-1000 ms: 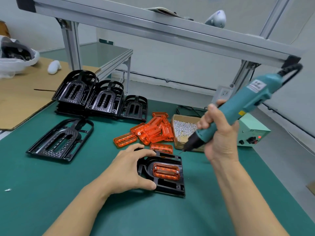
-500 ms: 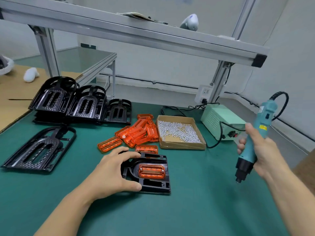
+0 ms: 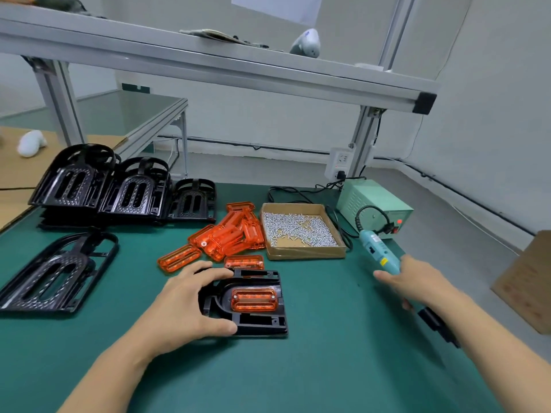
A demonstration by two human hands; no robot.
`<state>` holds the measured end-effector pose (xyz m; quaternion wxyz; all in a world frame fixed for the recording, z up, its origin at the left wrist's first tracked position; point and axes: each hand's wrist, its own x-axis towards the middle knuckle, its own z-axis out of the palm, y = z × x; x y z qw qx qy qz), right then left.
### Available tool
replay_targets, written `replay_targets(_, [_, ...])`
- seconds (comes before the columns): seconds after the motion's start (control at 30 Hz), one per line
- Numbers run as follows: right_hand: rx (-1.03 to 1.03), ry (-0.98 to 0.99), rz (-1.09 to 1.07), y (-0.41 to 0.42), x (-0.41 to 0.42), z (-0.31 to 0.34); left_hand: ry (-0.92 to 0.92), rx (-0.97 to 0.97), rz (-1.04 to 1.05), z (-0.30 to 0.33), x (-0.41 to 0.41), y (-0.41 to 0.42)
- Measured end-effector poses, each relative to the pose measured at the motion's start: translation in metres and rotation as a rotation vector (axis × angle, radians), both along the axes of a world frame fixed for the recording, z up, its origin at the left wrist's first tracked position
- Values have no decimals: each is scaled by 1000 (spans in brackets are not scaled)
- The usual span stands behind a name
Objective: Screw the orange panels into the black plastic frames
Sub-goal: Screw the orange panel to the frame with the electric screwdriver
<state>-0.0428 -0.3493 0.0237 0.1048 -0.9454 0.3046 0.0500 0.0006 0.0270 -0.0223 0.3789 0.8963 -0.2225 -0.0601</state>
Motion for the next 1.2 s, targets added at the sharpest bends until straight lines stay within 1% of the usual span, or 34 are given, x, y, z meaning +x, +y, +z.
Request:
replay_targets(0.13, [-187, 71, 35, 5, 15, -3, -5, 3, -4, 0, 0, 1])
replay_targets(0.3, [-278, 154, 61, 8, 27, -12, -13, -1, -13, -1, 0, 1])
replay_targets(0.4, [-278, 168, 51, 8, 29, -20, -24, 0, -14, -3, 1, 2])
replay_targets(0.63, [-263, 122, 10, 8, 29, -27, -38, -3, -13, -5, 2, 3])
replay_targets(0.8, [-338, 139, 1, 12, 28, -28, -41, 2, -5, -7, 4, 2])
replay_targets(0.9, [-362, 111, 3, 12, 26, -30, -39, -11, 3, -8, 4, 3])
replay_targets(1.07, [-269, 65, -15, 10, 21, -29, -39, -12, 0, -6, 3, 2])
replay_targets(1.2, [-228, 60, 29, 7, 15, -20, -69, 4, -33, 0, -1, 1])
